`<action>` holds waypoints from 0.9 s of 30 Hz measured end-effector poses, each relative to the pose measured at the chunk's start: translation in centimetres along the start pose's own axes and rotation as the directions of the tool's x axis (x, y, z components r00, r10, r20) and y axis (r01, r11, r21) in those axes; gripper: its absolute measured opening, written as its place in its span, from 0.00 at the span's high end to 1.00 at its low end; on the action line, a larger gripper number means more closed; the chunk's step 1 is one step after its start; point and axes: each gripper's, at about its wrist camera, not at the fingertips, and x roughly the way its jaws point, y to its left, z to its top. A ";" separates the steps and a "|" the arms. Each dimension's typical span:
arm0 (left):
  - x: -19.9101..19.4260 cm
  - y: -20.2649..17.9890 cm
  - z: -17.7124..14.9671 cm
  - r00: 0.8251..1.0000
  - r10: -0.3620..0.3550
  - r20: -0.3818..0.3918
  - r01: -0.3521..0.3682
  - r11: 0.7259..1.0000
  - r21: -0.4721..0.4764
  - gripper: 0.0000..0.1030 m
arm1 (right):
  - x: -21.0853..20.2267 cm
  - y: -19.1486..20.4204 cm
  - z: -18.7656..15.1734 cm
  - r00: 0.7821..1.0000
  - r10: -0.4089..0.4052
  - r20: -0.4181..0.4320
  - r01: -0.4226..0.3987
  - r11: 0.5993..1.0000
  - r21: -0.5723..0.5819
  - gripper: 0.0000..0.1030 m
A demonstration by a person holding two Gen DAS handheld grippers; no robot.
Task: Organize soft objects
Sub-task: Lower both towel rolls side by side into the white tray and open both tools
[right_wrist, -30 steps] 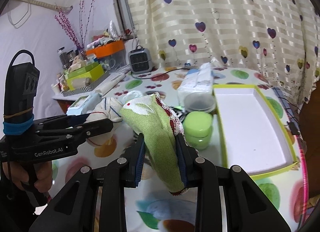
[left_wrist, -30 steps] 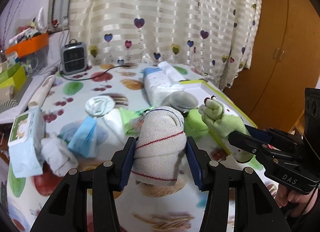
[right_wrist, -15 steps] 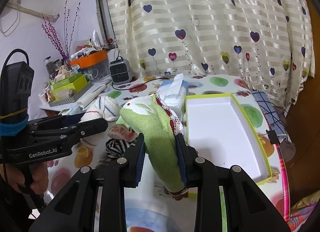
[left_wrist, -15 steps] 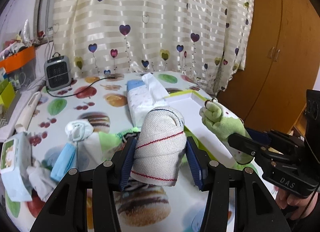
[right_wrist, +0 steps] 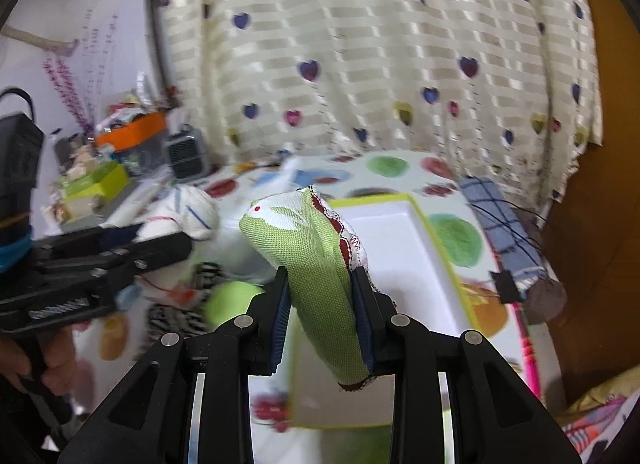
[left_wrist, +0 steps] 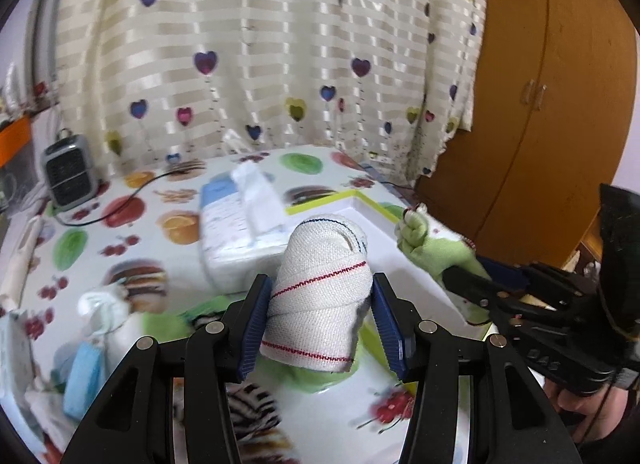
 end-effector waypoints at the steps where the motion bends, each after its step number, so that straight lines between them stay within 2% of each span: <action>1: 0.4 -0.3 0.1 1.000 -0.006 -0.005 0.006 1.000 0.005 0.52 | 0.4 -0.6 -0.2 1.000 -0.017 -0.012 0.017 1.000 0.011 0.70; 6: 3.1 -1.8 0.6 0.998 -0.037 -0.045 0.038 0.999 0.029 0.52 | 2.2 -3.1 -1.2 0.993 -0.094 -0.077 0.097 0.995 0.037 0.70; 10: 4.6 -2.6 0.7 0.996 -0.055 -0.067 0.057 0.998 0.036 0.52 | 3.6 -4.3 -2.2 0.983 -0.130 -0.132 0.137 0.989 0.046 0.65; 14: 5.7 -3.5 0.8 0.994 -0.072 -0.081 0.076 0.996 0.050 0.52 | 3.8 -4.8 -2.7 0.981 -0.137 -0.139 0.145 0.988 0.054 0.55; 22: 7.0 -4.2 0.6 0.985 -0.124 -0.121 0.131 0.990 0.056 0.52 | 3.1 -5.1 -2.9 0.980 -0.143 -0.137 0.152 0.986 0.065 0.54; 27: 6.1 -3.8 0.8 0.988 -0.114 -0.103 0.119 0.992 0.045 0.52 | 2.3 -4.9 -2.9 0.983 -0.136 -0.120 0.145 0.987 0.070 0.54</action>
